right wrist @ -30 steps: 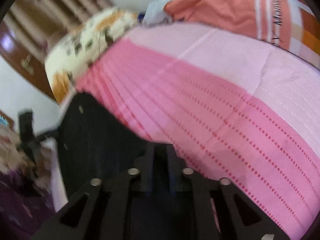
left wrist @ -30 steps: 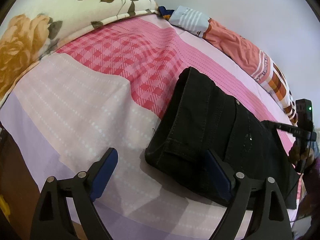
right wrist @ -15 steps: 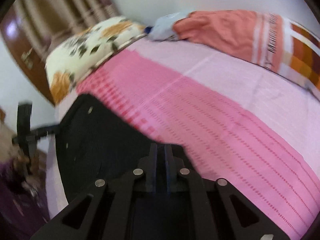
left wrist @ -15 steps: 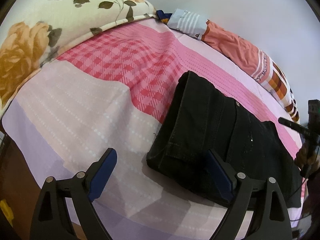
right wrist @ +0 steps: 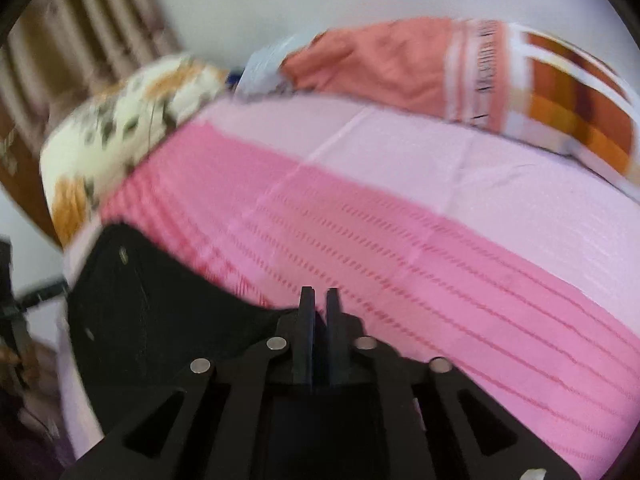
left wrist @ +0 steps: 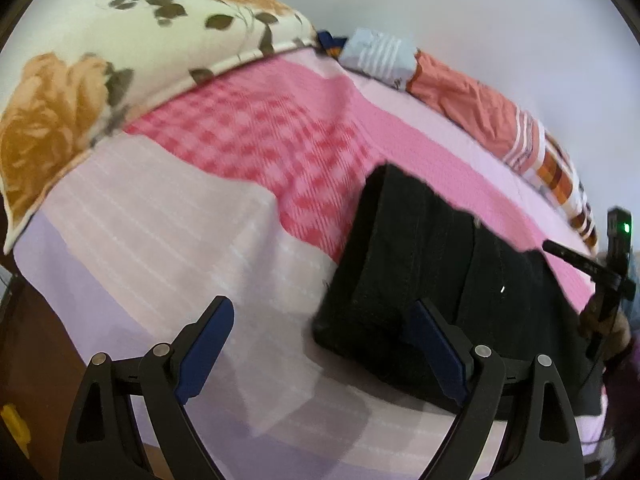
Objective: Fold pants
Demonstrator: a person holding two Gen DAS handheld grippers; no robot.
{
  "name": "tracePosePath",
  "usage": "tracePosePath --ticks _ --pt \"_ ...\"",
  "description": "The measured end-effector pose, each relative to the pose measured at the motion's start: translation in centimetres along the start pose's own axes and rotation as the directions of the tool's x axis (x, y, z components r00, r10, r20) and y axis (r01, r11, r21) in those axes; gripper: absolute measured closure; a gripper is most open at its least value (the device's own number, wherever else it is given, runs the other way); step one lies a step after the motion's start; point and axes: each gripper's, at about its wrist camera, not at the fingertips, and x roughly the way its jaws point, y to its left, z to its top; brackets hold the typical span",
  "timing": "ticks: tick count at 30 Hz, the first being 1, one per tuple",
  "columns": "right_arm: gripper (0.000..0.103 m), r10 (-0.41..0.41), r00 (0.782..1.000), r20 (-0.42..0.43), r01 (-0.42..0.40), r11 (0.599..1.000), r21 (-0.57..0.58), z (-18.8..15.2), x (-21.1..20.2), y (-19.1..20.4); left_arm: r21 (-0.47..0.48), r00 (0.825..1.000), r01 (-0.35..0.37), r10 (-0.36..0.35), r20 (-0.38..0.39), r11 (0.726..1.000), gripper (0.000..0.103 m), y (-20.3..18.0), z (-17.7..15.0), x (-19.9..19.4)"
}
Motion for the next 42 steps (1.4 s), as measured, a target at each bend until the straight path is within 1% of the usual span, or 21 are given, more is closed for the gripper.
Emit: tracePosePath --ticks 3,5,8,10,12,14,15,17,18,20,23,26,28,29,30,32,33,35,37,40,42 --pt "0.095 0.004 0.997 0.080 -0.013 0.993 0.116 -0.9 -4.2 -1.8 -0.056 1.000 -0.017 0.018 0.019 0.998 0.013 1.6 0.8 -1.0" --pt "0.087 -0.017 0.993 0.117 -0.006 0.980 0.198 -2.6 -7.6 -3.3 -0.059 0.999 -0.026 0.027 0.028 0.998 0.013 2.1 1.4 -1.5" --pt "0.076 -0.072 0.983 0.170 0.014 0.949 0.316 -6.4 -12.9 -5.6 -0.027 0.999 -0.022 0.024 0.048 0.999 0.013 1.5 1.8 -2.1" --pt "0.074 -0.147 0.971 0.186 0.060 0.912 0.407 -9.5 -16.6 -7.4 0.026 0.998 -0.015 0.013 0.054 1.000 0.013 0.2 1.8 -2.2" --pt "0.069 -0.236 0.951 0.201 0.097 0.842 0.531 -13.8 -21.0 -10.1 0.103 0.999 -0.033 0.029 0.034 0.994 0.013 -1.1 1.4 -1.3" --pt "0.064 -0.320 0.929 0.184 0.126 0.742 0.659 -18.6 -25.1 -13.0 0.155 0.999 -0.051 0.052 -0.007 0.987 0.013 -2.1 0.9 0.1" --pt "0.064 -0.362 0.917 0.165 0.136 0.675 0.725 -21.4 -27.2 -14.5 0.158 0.998 -0.044 0.051 -0.036 0.986 0.013 -2.3 0.6 0.7" --pt "0.064 -0.412 0.896 0.164 0.114 0.572 0.812 -26.1 -30.7 -16.2 0.117 0.998 -0.008 0.015 -0.057 0.993 0.013 -2.2 0.1 0.7" --pt "0.064 -0.433 0.886 0.166 0.103 0.534 0.839 -28.1 -32.1 -16.5 0.100 0.999 0.003 0.001 -0.048 0.995 0.013 -2.1 0.0 0.3" --pt "0.064 -0.460 0.877 0.137 0.126 0.496 0.859 -31.0 -33.4 -16.5 0.083 0.999 0.020 -0.017 -0.032 0.996 0.013 -2.1 -0.1 -0.7" --pt "0.064 -0.456 0.885 0.095 0.154 0.478 0.865 -33.1 -32.8 -16.3 0.087 0.995 0.046 -0.038 -0.088 0.995 0.014 -2.5 -0.7 -1.1" --pt "0.064 -0.412 0.904 0.109 0.108 0.469 0.877 -33.8 -31.2 -16.4 0.067 0.986 0.084 -0.073 -0.147 0.994 0.019 -2.9 -1.3 -0.2" --pt "0.064 -0.388 0.913 0.125 0.086 0.483 0.871 -33.4 -30.0 -16.0 0.033 0.979 0.116 -0.109 -0.174 0.993 0.026 -3.0 -1.6 0.3" --pt "0.064 -0.375 0.918 0.125 0.086 0.499 0.862 -32.9 -29.4 -15.6 0.021 0.976 0.131 -0.125 -0.179 0.991 0.035 -3.1 -1.7 0.4" --pt "0.064 -0.366 0.923 0.120 0.093 0.514 0.853 -32.6 -29.0 -15.3 0.017 0.973 0.144 -0.138 -0.183 0.989 0.049 -3.3 -1.8 0.6" --pt "0.064 -0.350 0.930 0.111 0.104 0.540 0.835 -32.0 -28.4 -14.8 0.032 0.976 0.133 -0.125 -0.180 0.991 0.058 -3.6 -1.7 1.0" --pt "0.064 -0.346 0.932 0.109 0.105 0.546 0.831 -31.8 -28.2 -14.6 0.025 0.974 0.137 -0.130 -0.186 0.990 0.072 -3.4 -1.7 1.3" --pt "0.064 -0.346 0.932 0.105 0.111 0.552 0.827 -31.6 -28.2 -14.3 -0.016 0.967 0.162 -0.162 -0.196 0.987 0.073 -2.9 -1.5 1.6" --pt "0.064 -0.354 0.929 0.109 0.110 0.546 0.830 -31.7 -28.4 -14.3 -0.023 0.968 0.173 -0.174 -0.182 0.985 0.075 -2.9 -1.4 1.2" --pt "0.064 -0.364 0.923 0.126 0.083 0.507 0.858 -32.7 -29.0 -15.0 0.039 0.978 0.156 -0.149 -0.144 0.987 0.075 -3.9 -1.1 0.4" --pt "0.064 -0.367 0.920 0.140 0.051 0.463 0.885 -33.7 -29.3 -15.7 0.048 0.979 0.123 -0.113 -0.170 0.991 0.075 -3.7 -1.4 1.6"
